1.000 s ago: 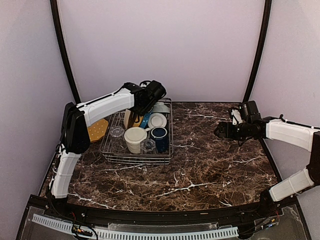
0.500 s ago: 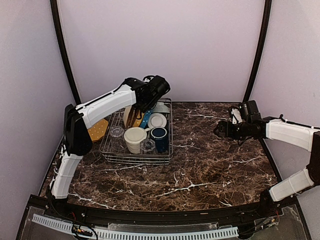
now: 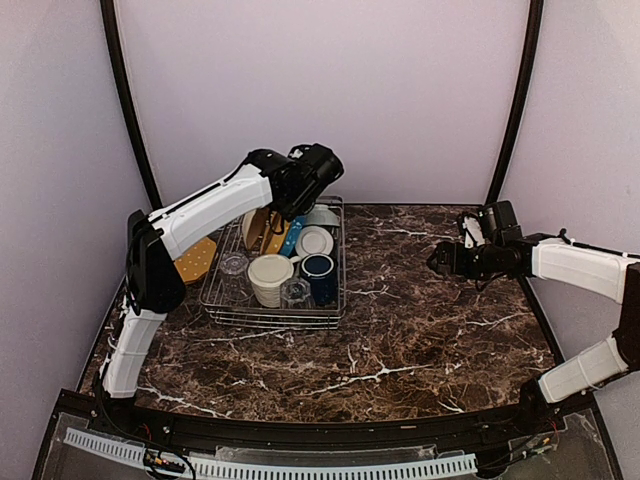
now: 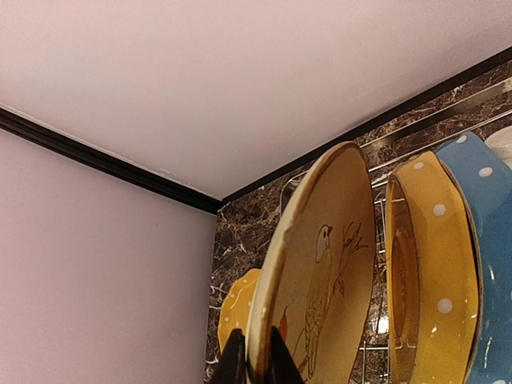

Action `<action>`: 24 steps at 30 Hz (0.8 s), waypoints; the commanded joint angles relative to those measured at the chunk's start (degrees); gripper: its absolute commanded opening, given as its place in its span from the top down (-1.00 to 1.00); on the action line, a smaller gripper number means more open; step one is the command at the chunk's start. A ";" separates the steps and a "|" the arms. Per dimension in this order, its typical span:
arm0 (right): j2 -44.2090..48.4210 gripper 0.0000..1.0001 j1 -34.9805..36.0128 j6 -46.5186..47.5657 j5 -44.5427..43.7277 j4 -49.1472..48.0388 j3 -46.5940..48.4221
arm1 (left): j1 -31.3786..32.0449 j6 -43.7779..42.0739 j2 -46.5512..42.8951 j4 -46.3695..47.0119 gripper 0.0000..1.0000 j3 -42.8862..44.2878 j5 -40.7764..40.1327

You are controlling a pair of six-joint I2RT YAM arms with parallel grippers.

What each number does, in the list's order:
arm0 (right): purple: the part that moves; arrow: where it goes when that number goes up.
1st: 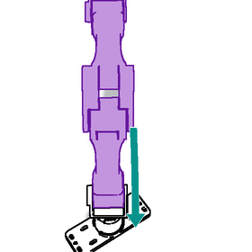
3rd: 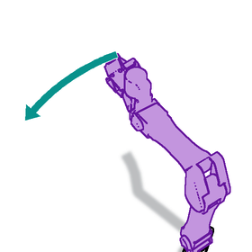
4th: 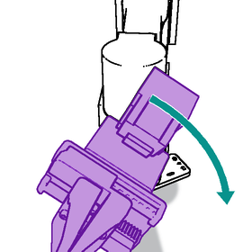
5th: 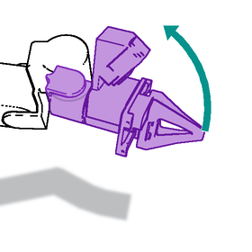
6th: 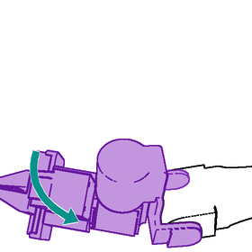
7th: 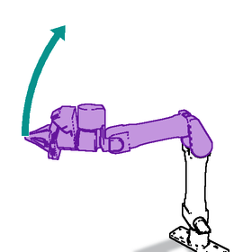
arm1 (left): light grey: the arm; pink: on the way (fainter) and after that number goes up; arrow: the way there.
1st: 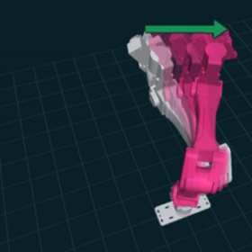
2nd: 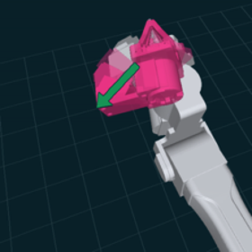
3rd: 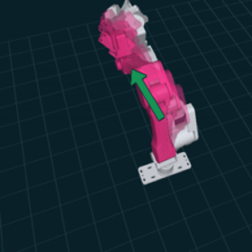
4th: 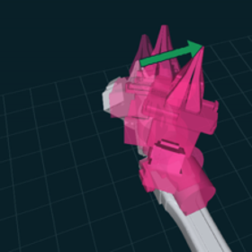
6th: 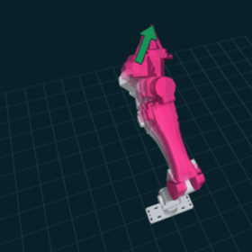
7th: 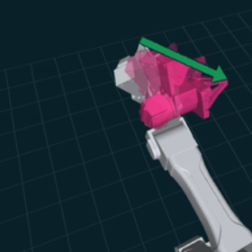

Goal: Unload the mixed dishes from the dish rack
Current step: Grab the plate from the dish rack.

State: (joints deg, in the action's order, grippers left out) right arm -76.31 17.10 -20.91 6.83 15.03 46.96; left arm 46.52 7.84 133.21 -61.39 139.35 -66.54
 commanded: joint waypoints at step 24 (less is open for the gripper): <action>-0.67 -0.97 0.29 -0.56 -0.20 0.22 0.74 | -11.95 10.72 -22.58 10.44 0.99 -12.05 31.34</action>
State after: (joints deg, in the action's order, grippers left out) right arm -76.34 17.10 -21.52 6.81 15.11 46.96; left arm 37.80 13.65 119.77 -57.56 131.79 -43.83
